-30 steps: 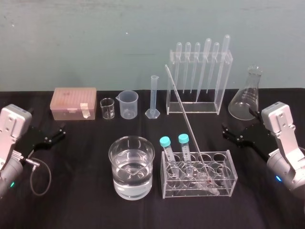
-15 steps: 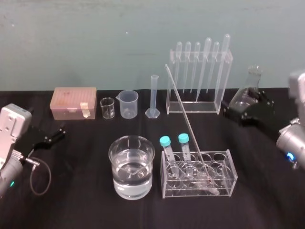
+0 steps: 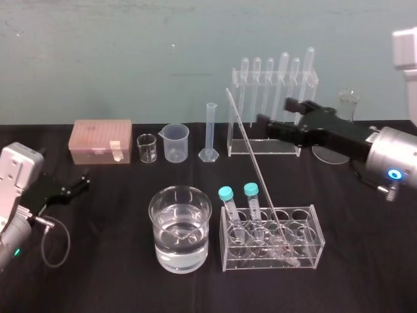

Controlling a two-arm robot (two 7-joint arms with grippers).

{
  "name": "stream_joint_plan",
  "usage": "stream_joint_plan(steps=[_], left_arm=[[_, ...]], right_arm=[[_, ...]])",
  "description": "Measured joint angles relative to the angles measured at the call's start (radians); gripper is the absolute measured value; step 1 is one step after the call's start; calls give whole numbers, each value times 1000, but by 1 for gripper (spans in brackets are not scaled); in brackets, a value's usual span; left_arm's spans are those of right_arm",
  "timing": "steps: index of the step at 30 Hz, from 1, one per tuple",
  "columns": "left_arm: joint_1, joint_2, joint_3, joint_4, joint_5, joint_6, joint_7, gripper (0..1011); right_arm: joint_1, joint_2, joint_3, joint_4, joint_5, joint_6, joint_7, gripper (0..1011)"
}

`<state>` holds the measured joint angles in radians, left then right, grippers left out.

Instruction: Hold the thermometer with one hand and immerse one end into the beaker, then reinsert it into the test tube rack.

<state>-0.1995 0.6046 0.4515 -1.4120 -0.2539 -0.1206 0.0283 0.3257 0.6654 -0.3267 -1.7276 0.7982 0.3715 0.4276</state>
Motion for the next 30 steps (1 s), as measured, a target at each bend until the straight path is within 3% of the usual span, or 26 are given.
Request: stream_joint_plan(steps=[4, 6, 7, 13, 21, 30], left_arm=[[0, 0, 0, 0, 0, 0, 0, 1008], [0, 0, 0, 0, 0, 0, 0, 1008], [0, 0, 0, 0, 0, 0, 0, 1008], [0, 0, 0, 0, 0, 0, 0, 1008], [0, 0, 0, 0, 0, 0, 0, 1008], [0, 0, 0, 0, 0, 0, 0, 1008]], right_arm=[[54, -8, -54, 36, -23, 16, 19, 1003], [115, -34, -113, 92, -56, 33, 22, 1003], [115, -34, -113, 92, -56, 33, 22, 1003], [207, -86, -205, 195, -106, 42, 32, 1003], [245, -113, -240, 235, -130, 32, 35, 1003], [250, -109, -238, 230, -139, 27, 29, 1003]])
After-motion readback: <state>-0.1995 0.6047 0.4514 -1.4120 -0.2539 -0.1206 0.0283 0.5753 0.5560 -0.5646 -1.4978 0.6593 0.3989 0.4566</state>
